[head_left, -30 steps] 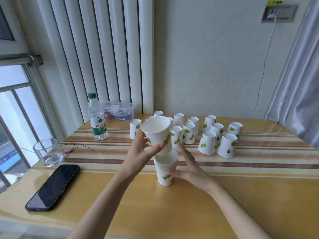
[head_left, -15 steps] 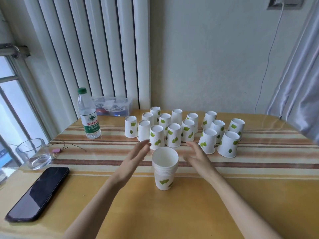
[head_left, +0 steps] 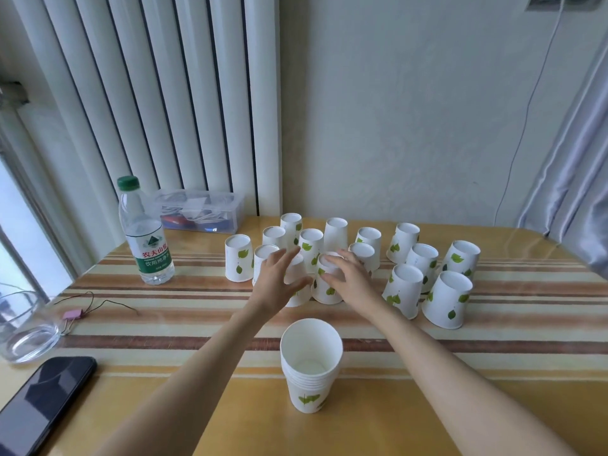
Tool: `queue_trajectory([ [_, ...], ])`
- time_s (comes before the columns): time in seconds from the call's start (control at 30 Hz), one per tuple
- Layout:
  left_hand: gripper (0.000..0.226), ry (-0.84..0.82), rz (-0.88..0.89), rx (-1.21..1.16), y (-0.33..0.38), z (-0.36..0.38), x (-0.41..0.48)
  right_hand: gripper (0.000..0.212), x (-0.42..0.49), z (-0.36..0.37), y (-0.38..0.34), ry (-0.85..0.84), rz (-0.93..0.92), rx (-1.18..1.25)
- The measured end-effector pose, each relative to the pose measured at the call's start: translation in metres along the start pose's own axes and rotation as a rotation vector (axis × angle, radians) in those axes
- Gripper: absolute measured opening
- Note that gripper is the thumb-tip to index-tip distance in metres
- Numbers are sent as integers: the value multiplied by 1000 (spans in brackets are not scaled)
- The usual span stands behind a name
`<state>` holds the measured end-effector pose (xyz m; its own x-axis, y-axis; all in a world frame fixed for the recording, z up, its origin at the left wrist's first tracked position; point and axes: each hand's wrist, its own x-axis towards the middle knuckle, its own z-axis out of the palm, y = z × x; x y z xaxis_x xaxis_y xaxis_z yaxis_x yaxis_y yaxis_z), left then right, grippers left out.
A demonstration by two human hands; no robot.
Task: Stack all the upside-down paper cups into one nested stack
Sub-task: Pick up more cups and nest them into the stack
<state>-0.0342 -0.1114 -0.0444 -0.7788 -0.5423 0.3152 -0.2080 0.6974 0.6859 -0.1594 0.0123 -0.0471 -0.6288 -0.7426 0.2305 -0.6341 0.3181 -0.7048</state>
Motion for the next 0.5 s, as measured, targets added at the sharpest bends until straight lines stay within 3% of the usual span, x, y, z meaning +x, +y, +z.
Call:
queue_trajectory([
  [0.1,57,61,-61,85,-3,-1,2,40,-6,-4,-5,76,16,16],
  [0.23,64,22,-98,79,-4,-10,-9,56,-27,-17,-16,148,65,74],
  [0.33,70,66,-153,-38,-5,-26,-34,54,-58,-30,-16,125,111,180],
  [0.5,63,63,-139,-51,-5,-54,-87,48,-104,-46,-5,100,144,88],
])
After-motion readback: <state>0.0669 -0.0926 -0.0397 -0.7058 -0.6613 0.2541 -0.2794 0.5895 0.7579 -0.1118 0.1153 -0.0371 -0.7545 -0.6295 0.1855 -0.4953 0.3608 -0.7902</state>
